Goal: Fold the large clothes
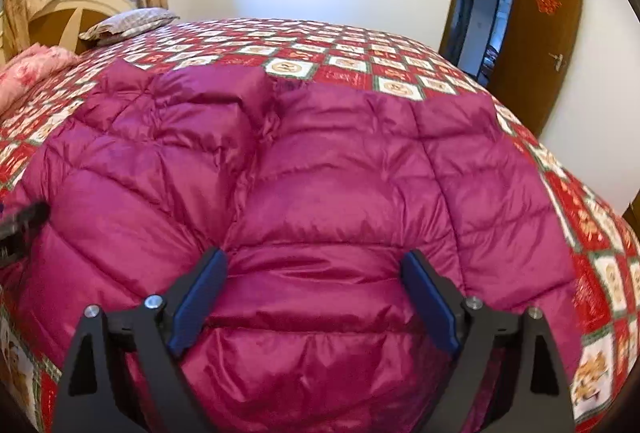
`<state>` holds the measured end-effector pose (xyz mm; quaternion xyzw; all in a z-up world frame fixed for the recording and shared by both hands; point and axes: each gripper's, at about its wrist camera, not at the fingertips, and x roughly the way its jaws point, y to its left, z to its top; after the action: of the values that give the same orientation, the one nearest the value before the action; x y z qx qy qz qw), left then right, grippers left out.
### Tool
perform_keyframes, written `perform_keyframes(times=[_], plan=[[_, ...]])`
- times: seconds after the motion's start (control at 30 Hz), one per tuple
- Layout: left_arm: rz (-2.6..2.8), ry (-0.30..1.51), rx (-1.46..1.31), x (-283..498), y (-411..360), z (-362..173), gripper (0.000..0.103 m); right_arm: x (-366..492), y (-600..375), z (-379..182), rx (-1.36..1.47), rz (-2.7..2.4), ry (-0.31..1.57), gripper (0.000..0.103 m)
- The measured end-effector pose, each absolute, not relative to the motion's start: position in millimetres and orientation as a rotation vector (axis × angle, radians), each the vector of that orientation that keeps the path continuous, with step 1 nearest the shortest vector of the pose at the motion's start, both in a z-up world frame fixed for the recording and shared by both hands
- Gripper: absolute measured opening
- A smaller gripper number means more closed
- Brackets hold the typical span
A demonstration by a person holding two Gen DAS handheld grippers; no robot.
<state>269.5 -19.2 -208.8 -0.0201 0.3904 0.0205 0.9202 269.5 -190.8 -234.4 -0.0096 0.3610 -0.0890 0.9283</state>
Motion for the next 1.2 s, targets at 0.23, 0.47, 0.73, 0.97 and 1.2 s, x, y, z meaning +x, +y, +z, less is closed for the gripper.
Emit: perform_keyframes(times=[0.23, 0.47, 0.73, 0.97, 1.2], plan=[[-0.030, 0.816, -0.150, 268.2, -13.0, -218.1, 0.097, 276.1, -186.6, -239.3, -0.048, -0.202, 0.745, 0.095], [-0.204, 0.804, -0.204, 261.5, -23.2, -213.2, 0.045, 273.0, -187.5, -240.0, -0.032, -0.196, 0.734, 0.096], [-0.245, 0.780, -0.214, 250.8, -16.3, -194.8, 0.011, 268.8, -170.3, -235.0, -0.106, -0.268, 0.750, 0.094], [-0.211, 0.761, -0.263, 230.8, 31.2, -167.8, 0.009, 256.6, -133.2, -234.5, -0.107, -0.182, 0.729, 0.092], [-0.170, 0.622, -0.139, 201.0, 42.4, -107.1, 0.009, 222.8, -136.7, -199.8, -0.051, -0.036, 0.636, 0.091]])
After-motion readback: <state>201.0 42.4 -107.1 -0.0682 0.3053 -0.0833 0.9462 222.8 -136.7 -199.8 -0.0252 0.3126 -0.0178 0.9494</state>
